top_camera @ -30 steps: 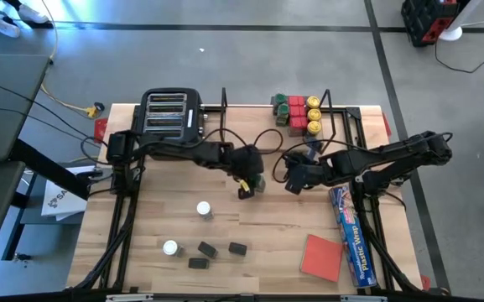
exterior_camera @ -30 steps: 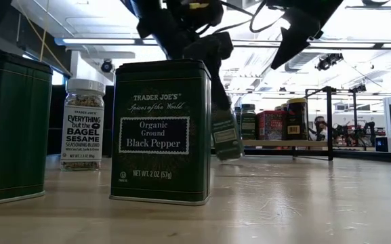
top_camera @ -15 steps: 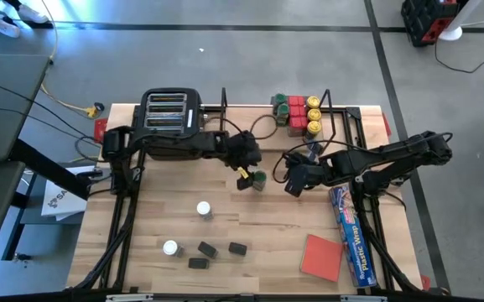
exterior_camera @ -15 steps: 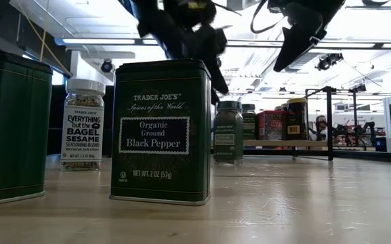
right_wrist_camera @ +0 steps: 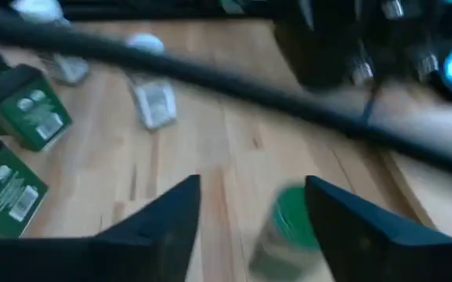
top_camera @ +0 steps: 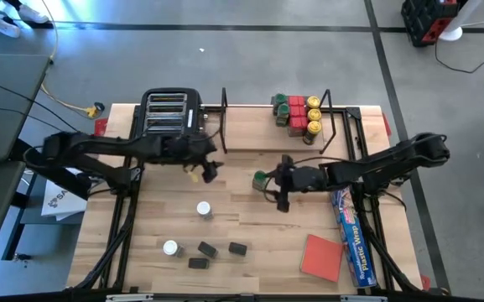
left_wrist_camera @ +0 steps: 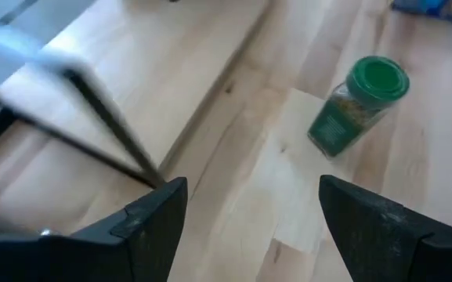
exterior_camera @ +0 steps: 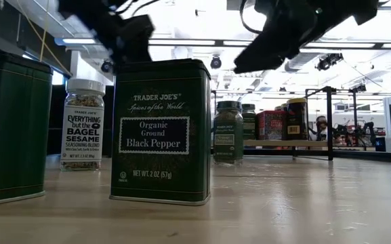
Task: Shelf spices
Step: Put the green seasoning bottle on the shelf aligned with the other green seasoning bottles
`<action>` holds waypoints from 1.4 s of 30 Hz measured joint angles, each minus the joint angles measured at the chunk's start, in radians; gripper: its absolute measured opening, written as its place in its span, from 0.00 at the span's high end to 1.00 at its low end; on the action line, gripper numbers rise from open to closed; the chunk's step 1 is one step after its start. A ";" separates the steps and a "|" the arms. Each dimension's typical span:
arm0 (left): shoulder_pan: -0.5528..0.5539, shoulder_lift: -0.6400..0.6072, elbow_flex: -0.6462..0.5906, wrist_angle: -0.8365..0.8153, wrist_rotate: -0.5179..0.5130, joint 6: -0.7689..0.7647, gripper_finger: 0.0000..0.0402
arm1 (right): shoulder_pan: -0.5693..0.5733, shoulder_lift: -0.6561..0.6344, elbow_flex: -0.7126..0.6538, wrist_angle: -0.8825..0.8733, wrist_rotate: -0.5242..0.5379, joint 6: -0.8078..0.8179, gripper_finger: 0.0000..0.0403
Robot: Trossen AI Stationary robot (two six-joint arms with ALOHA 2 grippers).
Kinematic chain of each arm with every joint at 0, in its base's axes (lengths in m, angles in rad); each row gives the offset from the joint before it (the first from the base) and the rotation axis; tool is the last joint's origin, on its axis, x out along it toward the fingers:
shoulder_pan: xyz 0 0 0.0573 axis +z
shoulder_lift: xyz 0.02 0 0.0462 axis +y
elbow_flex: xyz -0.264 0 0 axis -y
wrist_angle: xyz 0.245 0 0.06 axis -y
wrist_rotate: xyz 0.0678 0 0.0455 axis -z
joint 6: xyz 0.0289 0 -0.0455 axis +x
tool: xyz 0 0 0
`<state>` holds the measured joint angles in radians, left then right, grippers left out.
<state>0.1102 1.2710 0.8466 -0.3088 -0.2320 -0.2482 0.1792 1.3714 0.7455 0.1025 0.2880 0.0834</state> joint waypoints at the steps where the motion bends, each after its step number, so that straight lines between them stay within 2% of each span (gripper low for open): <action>1: -0.003 -0.033 -0.038 0.022 -0.008 -0.025 0.29 | 0.000 0.016 -0.003 0.048 0.006 -0.021 0.40; 4: -0.009 -0.102 -0.125 0.071 -0.024 -0.088 0.29 | -0.010 0.070 0.018 0.075 0.091 -0.026 0.32; 7: -0.008 -0.142 -0.179 0.095 -0.044 -0.130 0.29 | -0.022 0.135 0.058 0.065 0.141 0.009 0.29; 11: -0.009 -0.159 -0.207 0.099 -0.069 -0.135 0.29 | -0.034 0.192 0.107 0.034 0.141 0.074 0.29; 18: -0.009 -0.150 -0.212 0.099 -0.070 -0.121 0.29 | -0.055 0.205 0.117 -0.111 0.193 0.247 0.29; 27: -0.008 -0.150 -0.212 0.108 -0.106 -0.116 0.29 | -0.056 0.257 0.117 -0.120 0.152 0.267 0.29; 31: -0.008 -0.150 -0.212 0.114 -0.107 -0.116 0.29 | -0.056 0.267 0.116 -0.112 0.176 0.273 0.35; 35: -0.008 -0.150 -0.212 0.118 -0.108 -0.115 0.29 | -0.062 0.236 0.115 -0.122 0.175 0.248 0.52; 39: -0.007 -0.149 -0.212 0.129 -0.110 -0.114 0.29 | -0.101 0.134 0.116 -0.151 0.165 0.167 0.52; 42: -0.007 -0.149 -0.212 0.129 -0.110 -0.114 0.29 | -0.172 0.032 0.116 -0.231 0.134 0.064 0.52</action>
<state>0.1032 1.1217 0.6346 -0.1799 -0.3419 -0.3621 0.0070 1.4038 0.8612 -0.1283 0.4223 0.1472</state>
